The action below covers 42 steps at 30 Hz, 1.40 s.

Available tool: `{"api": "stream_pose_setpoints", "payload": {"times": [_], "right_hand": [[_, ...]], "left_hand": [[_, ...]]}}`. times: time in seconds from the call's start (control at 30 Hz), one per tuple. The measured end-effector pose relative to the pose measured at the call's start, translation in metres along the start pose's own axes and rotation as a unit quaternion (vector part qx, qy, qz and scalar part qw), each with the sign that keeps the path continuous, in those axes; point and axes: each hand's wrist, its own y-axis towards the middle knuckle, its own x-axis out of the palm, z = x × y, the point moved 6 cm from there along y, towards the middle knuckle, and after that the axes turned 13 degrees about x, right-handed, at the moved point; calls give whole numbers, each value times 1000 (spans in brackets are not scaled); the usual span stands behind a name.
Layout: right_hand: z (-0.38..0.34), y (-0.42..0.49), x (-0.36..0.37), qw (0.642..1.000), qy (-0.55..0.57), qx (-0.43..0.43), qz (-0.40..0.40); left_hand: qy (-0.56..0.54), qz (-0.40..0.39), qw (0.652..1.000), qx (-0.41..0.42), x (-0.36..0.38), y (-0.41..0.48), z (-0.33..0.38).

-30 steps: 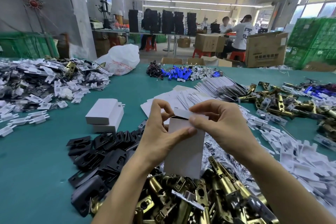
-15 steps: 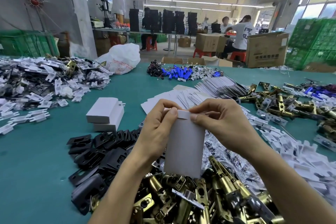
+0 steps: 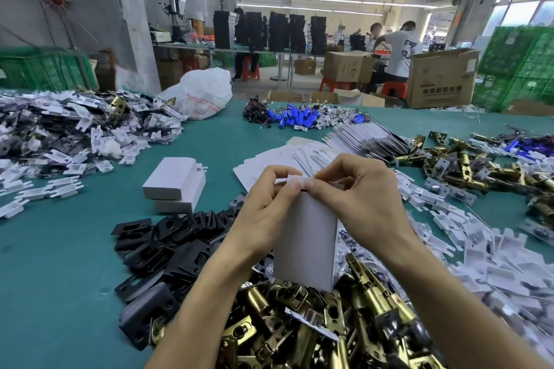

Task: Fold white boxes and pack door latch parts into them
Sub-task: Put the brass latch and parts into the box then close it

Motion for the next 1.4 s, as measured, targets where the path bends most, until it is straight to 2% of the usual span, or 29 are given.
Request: {"api": "stream_pose_setpoints", "payload": {"times": [0.13,0.2,0.33,0.5,0.63,0.8,1.1,1.3,1.4], "right_hand": [[-9,-4,1,997,-68,-39,12],[-16,-6,4,994,-86,-66,-15],[-5,-8,4,991,-4,-33,-133],[16,-14,2,979,42,-1,-199],[25,-17,6,975,83,-3,-206],[29,-17,4,958,172,22,-228],[32,-13,5,950,191,42,-242],[39,-16,5,943,223,58,-240],[40,-16,0,948,230,46,-213]], "left_hand": [[-13,6,1000,-28,0,1,-4],[-24,18,999,-35,-2,0,-4],[-24,33,998,-44,-8,0,-3],[-36,4,997,-67,-8,1,0],[-89,-18,992,-91,-10,-1,0],[-103,-102,987,-68,-9,-7,0],[-75,-63,995,-8,-10,-5,5],[-51,-68,996,-22,-12,-5,1],[-36,-92,992,-73,-10,-7,-6]]}}
